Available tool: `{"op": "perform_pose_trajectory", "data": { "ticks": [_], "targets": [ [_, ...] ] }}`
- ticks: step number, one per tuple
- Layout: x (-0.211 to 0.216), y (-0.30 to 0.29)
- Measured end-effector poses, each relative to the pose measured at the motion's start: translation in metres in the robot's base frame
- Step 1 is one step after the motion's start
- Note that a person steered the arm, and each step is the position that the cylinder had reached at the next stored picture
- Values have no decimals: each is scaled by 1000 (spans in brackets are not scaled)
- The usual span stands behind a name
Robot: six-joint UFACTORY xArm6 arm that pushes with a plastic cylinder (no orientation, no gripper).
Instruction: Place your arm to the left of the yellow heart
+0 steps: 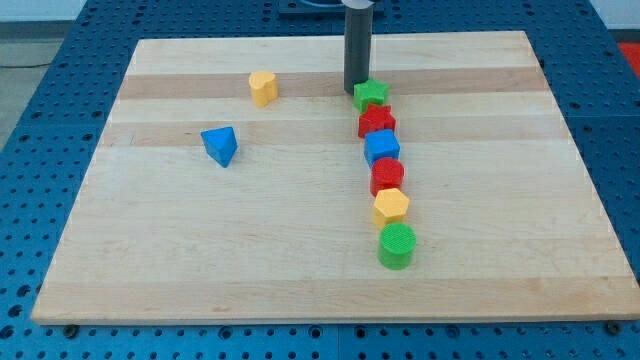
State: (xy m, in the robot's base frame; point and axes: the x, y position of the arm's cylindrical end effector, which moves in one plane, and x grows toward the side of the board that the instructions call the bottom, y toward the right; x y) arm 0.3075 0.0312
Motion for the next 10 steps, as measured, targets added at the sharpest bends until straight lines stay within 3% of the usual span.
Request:
{"op": "perform_pose_trajectory", "data": {
  "ticks": [2, 3, 5, 7, 8, 10],
  "targets": [
    [0, 0],
    [-24, -13],
    [-47, -93],
    [-10, -173],
    [11, -176],
    [10, -142]
  ]
}}
